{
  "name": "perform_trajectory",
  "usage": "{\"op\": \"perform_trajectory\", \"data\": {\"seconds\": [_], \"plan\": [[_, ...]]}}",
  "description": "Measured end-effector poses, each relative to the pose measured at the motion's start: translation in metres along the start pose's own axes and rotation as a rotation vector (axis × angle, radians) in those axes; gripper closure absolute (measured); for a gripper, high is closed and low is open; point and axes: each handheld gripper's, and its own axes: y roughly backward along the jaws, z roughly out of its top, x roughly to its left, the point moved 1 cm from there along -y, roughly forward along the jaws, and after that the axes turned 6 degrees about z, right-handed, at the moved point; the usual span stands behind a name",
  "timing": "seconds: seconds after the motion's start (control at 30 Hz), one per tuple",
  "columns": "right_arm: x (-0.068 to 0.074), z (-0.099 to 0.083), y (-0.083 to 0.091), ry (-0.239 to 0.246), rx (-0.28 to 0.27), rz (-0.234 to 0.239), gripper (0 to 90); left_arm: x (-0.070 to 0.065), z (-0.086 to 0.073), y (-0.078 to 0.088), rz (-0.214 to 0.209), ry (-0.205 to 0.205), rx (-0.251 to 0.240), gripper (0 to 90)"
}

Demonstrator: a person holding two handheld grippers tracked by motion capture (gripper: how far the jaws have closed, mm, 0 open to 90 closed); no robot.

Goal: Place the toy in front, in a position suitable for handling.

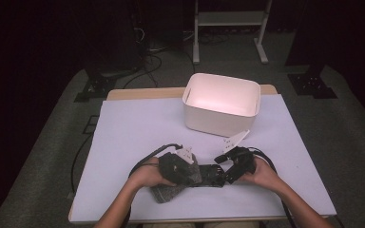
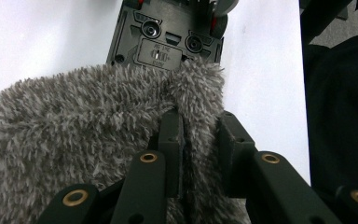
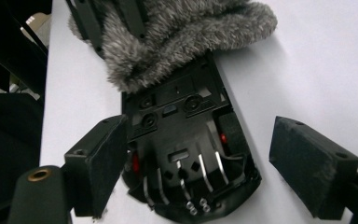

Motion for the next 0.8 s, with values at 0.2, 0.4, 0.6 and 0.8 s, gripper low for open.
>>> {"op": "perform_trajectory", "data": {"seconds": [0.2, 0.4, 0.6, 0.8], "plan": [[-0.011, 0.001, -0.006, -0.045, 0.013, 0.041, 18.2, 0.001, -0.001, 0.000, -0.007, 0.009, -0.003, 74.8], [-0.013, -0.001, -0.009, -0.067, 0.028, 0.084, 20.4, 0.001, 0.000, 0.000, -0.011, 0.010, -0.002, 75.2], [-0.015, -0.001, -0.012, -0.079, 0.038, 0.116, 25.0, 0.002, 0.001, 0.001, -0.016, 0.008, 0.000, 75.1], [-0.011, -0.001, -0.013, -0.064, 0.044, 0.113, 26.2, 0.010, 0.001, 0.011, 0.005, 0.035, -0.027, 75.3]]}}
